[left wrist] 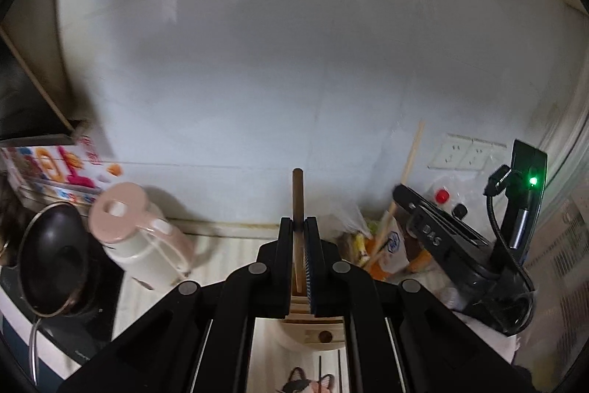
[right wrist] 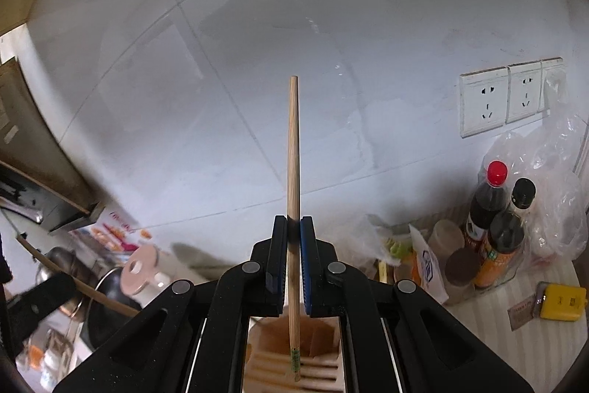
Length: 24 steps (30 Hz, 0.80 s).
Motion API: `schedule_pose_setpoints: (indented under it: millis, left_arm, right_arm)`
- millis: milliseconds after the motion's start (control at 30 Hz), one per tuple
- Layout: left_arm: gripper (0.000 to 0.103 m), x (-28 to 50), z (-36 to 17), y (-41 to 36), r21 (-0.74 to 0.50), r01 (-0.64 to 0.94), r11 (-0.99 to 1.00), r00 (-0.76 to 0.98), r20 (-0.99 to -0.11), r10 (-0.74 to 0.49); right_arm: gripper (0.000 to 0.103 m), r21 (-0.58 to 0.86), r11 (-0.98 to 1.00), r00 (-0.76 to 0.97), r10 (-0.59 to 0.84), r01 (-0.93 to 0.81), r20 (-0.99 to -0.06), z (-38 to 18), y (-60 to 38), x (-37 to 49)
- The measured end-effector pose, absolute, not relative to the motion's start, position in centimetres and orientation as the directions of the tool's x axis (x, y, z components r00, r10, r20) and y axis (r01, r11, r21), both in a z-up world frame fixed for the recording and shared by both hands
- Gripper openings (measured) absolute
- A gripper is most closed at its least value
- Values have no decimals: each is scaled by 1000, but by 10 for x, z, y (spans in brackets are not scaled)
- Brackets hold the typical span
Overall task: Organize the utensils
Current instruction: 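Lower both wooden chopsticks into the beige holder, then open both tools and withdraw from the holder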
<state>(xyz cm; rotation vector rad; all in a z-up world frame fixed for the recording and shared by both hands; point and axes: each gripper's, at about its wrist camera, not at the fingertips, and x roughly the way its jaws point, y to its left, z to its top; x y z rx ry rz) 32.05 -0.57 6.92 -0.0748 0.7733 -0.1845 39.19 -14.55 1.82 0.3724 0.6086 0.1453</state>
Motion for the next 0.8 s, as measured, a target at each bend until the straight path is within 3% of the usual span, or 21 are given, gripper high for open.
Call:
schedule_pose_setpoints:
  millis: [333, 533, 567, 600, 667, 733, 767, 800]
  left_arm:
    - [4, 349, 27, -28, -158, 192, 968, 613, -751, -244]
    - [8, 348, 25, -29, -157, 207, 966, 552, -796, -248]
    - [8, 345, 28, -28, -158, 209, 965, 545, -801, -249]
    - [9, 343, 31, -28, -154, 207, 966, 544, -803, -244]
    - [19, 334, 40, -21, -127, 181, 975, 564, -799, -209]
    - [49, 328, 47, -14, -130, 163, 978, 585, -785, -202]
    - [72, 323, 51, -8, -135, 152, 979, 599, -775, -200]
    - [86, 317, 54, 0, -134, 133, 982, 622, -760, -188]
  right_arm:
    - [7, 300, 954, 852, 175, -23, -493, -8, -137, 398]
    - [8, 256, 964, 797, 208, -70, -567, -22, -124, 399]
    - [16, 256, 964, 789, 214, -74, -576, -21, -124, 397]
    - [32, 260, 963, 786, 219, -77, -579, -19, -126, 393]
    - [49, 271, 961, 792, 206, -53, -575, -10, -133, 381]
    - [52, 288, 957, 795, 185, -13, -577, 2, -145, 367]
    - [53, 292, 956, 793, 170, 10, -585, 6, -151, 361]
    - [54, 308, 951, 790, 173, 22, -588, 11, -158, 354]
